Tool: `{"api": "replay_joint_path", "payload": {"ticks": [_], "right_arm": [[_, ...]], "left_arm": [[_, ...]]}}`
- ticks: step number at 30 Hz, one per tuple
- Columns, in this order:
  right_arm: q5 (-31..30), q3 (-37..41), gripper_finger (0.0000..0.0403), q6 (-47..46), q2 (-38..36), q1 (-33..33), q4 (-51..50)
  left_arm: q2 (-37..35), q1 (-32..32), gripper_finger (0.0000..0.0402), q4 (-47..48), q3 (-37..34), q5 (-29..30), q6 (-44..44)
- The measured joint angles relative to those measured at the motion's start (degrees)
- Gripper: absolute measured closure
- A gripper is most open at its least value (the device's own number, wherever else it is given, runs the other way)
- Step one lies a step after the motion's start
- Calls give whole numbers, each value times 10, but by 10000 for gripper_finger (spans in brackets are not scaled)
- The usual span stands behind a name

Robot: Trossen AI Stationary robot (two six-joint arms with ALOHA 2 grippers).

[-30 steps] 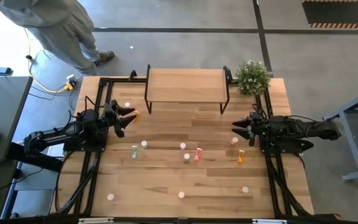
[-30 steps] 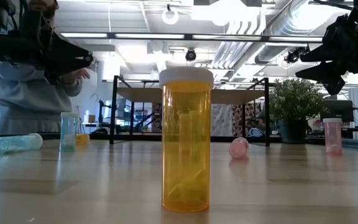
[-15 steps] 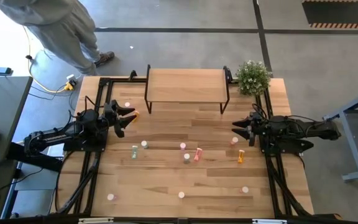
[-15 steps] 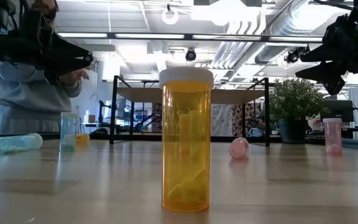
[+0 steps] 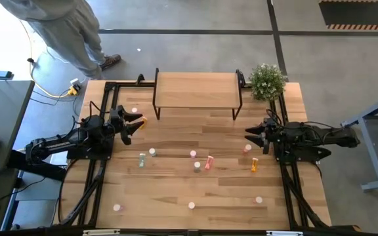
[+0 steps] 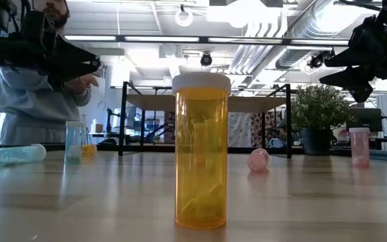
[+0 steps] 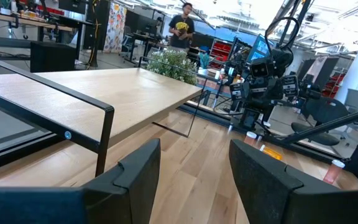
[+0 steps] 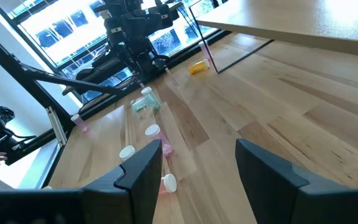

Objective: Pick and place medicine bottles onto shelf by color

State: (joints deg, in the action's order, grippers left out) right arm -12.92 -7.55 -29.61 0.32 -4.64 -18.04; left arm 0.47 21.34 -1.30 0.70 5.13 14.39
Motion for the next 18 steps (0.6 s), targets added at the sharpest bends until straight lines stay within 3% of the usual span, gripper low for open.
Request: {"api": "replay_joint_path", "payload": {"ticks": [18], "right_arm": [[-6,0,208,0,0,0,-1]], "left_arm": [[0,0,220,0,0,3,4]]}}
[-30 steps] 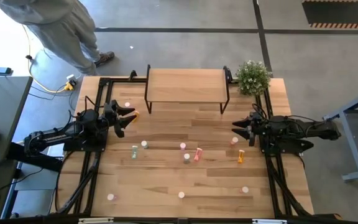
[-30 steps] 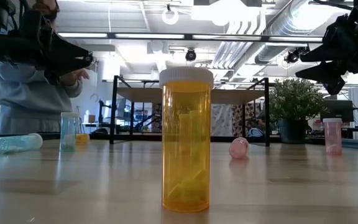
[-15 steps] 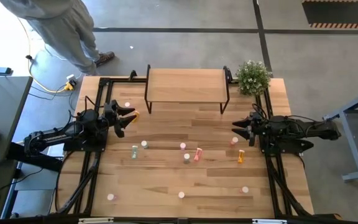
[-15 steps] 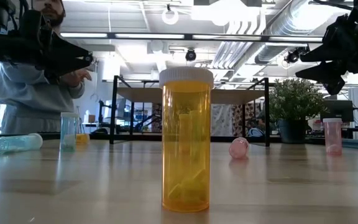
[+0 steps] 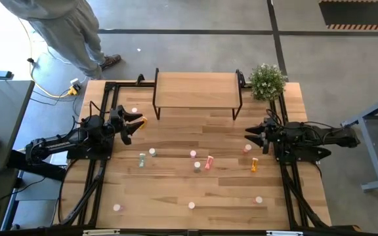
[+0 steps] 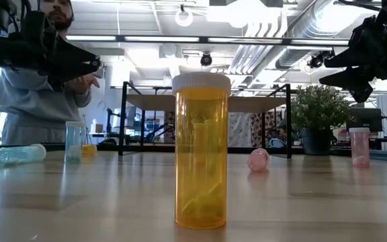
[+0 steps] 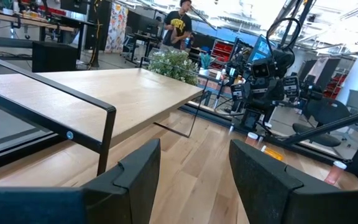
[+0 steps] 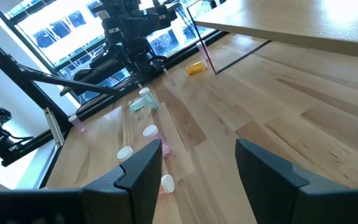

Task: Pick and place medicine bottles onto shelf by color
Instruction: Put the top right orange pill bottle on the shelf

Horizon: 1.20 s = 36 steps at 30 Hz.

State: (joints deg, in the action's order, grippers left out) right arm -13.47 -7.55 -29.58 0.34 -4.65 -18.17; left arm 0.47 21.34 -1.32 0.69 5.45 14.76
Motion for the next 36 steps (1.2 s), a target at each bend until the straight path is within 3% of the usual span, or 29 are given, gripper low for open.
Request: {"api": "replay_joint_path", "payload": {"ticks": [7,17,36], "right_arm": [[0,0,208,-5,0,0,0],[0,0,208,-144,0,0,39],[-5,0,208,-208,0,0,233]], "left_arm": [[0,0,220,-1,0,0,27],[0,0,220,-2,0,1,120],[0,0,220,-5,0,27,217]]}}
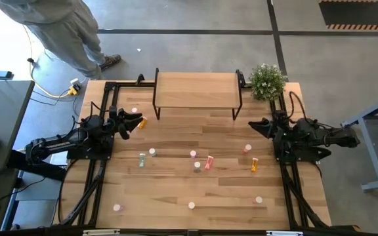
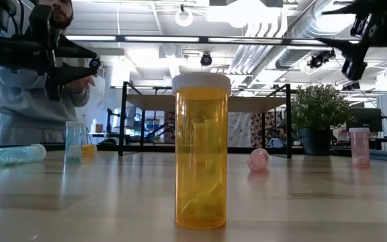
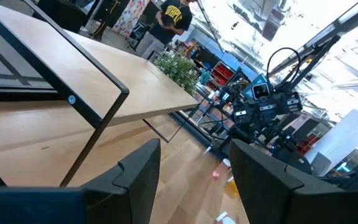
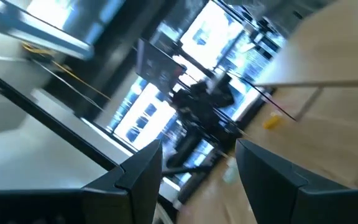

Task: Pick and place medicine bottles onto shelf by color
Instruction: Put the top right orange pill bottle on the shelf

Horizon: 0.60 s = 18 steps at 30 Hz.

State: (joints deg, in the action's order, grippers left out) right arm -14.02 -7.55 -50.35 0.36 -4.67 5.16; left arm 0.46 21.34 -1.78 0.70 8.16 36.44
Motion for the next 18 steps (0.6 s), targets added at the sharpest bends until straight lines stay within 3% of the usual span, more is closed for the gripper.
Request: {"api": "replay_joint_path", "payload": {"ticks": [3,10,18], "right_arm": [[-7,-1,208,13,0,0,42],[-21,-70,208,69,35,0,32],[-34,-211,208,69,113,0,-194]], "left_arm": [[0,0,220,0,0,0,4],[0,0,220,0,0,0,4],[0,0,220,0,0,-2,4]]}}
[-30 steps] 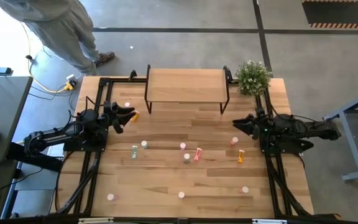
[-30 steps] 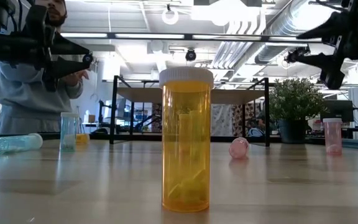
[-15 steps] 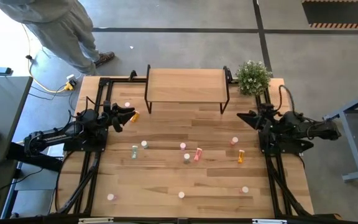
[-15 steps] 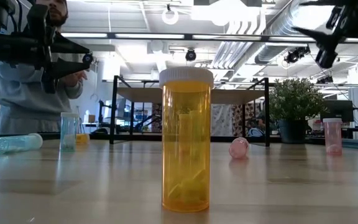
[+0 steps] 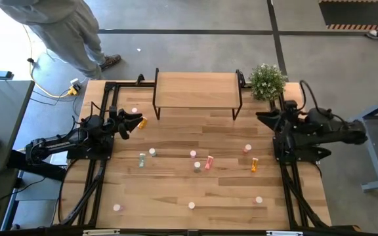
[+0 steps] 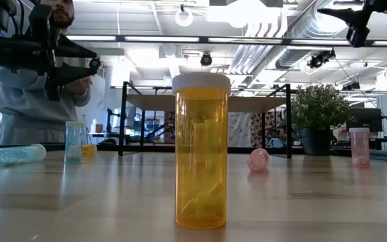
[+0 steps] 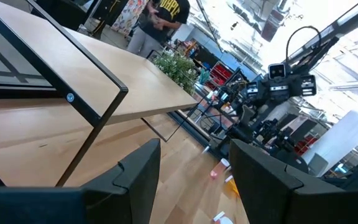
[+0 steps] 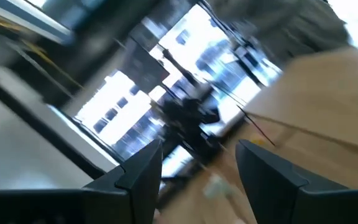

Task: Pick and place medicine bottles onto shelf by color
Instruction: Put the top right orange pill bottle on the shelf

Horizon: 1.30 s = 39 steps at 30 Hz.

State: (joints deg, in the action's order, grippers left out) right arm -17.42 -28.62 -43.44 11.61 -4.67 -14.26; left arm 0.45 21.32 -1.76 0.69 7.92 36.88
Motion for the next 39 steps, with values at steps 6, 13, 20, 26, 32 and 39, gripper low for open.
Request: {"api": "replay_joint_path", "payload": {"ticks": [6,13,20,26,32,39], "right_arm": [[-2,-89,208,-98,53,0,-180],[46,-129,208,-201,97,0,-309],[109,-129,208,-287,159,0,-403],[148,-129,208,-337,227,0,-422],[147,-129,208,-360,293,0,-417],[142,-129,208,-381,363,0,-445]], "left_arm": [[0,0,220,0,0,0,0],[0,0,220,0,0,0,0],[0,0,220,0,0,1,0],[0,0,220,0,0,1,0],[0,0,220,0,0,2,0],[0,0,220,0,0,2,0]]}}
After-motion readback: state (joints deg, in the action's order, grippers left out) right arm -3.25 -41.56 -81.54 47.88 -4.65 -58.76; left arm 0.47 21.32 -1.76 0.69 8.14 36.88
